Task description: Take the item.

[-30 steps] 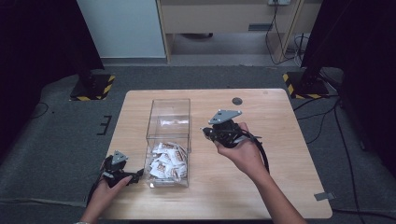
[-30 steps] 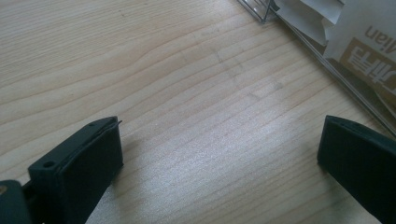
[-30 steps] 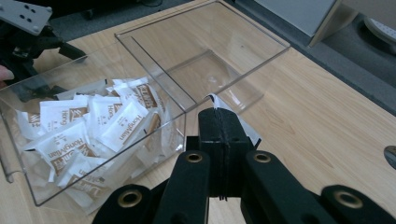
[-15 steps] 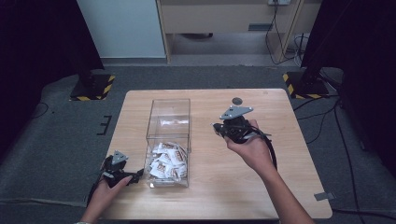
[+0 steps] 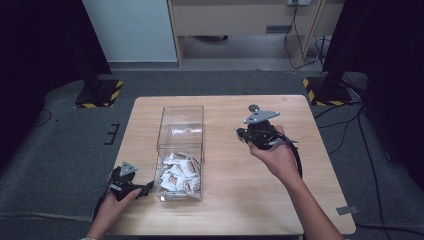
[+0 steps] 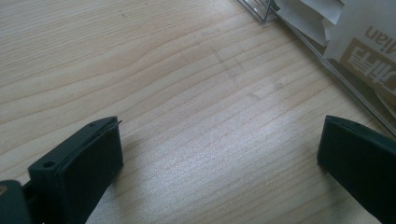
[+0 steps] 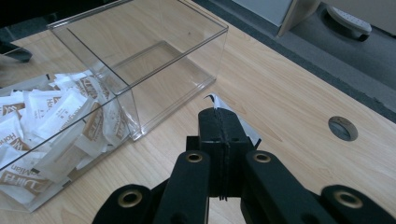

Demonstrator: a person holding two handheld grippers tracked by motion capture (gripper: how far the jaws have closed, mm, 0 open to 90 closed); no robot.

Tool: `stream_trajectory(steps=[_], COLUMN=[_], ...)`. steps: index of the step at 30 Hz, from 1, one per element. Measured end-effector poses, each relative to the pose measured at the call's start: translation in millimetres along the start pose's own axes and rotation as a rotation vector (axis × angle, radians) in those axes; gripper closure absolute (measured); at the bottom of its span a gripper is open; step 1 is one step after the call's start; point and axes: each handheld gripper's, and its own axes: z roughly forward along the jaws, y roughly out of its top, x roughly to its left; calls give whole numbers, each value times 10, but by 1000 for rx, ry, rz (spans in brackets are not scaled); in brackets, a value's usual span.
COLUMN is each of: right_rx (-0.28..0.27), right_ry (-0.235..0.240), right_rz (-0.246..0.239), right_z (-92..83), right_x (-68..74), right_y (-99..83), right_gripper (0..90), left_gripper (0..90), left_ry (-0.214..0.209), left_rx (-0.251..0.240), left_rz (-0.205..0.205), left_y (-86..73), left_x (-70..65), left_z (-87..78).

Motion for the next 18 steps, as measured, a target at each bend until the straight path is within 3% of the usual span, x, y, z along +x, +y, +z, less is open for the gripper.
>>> stream_trajectory(steps=[18], right_rx=[-9], right_ry=[-57], right_rz=[52], right_z=[-77], right_x=[-269], right_y=[-71], right_gripper=[900], left_gripper=[0], left_ry=[0], left_rx=[0], left_rz=[0], left_y=[0], left_x=[0], left_z=[0])
